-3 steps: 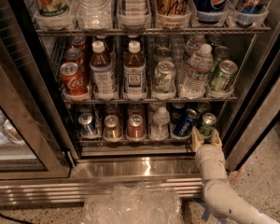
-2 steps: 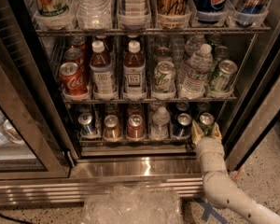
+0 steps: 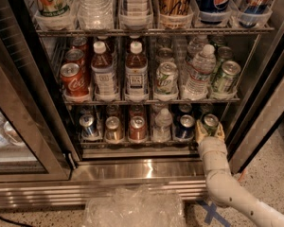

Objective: Pick green can from bottom shelf of fridge

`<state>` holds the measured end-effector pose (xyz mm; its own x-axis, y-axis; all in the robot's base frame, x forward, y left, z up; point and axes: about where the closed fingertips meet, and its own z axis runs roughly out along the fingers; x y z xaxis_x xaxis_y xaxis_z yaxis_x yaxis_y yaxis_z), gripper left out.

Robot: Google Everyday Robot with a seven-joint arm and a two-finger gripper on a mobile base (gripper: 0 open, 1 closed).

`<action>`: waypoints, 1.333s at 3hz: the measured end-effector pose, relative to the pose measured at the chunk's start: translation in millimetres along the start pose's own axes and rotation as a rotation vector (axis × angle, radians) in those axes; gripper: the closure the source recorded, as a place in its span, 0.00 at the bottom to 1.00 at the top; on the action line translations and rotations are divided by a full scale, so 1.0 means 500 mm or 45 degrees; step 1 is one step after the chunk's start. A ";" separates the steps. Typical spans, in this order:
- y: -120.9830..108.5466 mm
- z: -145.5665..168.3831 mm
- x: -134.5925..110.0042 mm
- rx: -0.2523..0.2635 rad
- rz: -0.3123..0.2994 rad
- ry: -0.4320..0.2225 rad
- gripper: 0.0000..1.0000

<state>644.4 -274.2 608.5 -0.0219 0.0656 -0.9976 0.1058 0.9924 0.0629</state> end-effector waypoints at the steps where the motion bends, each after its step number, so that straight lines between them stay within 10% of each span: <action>1: 0.000 0.000 0.000 0.000 0.000 0.000 0.79; 2: 0.000 0.000 0.000 0.000 0.000 0.000 0.99; 4: -0.010 -0.018 -0.132 -0.009 0.018 -0.232 1.00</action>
Offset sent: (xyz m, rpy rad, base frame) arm 0.0000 0.0000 0.0000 0.0000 0.0000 0.0000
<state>636.4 -282.5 674.5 0.1603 0.0598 -0.9852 0.0978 0.9923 0.0762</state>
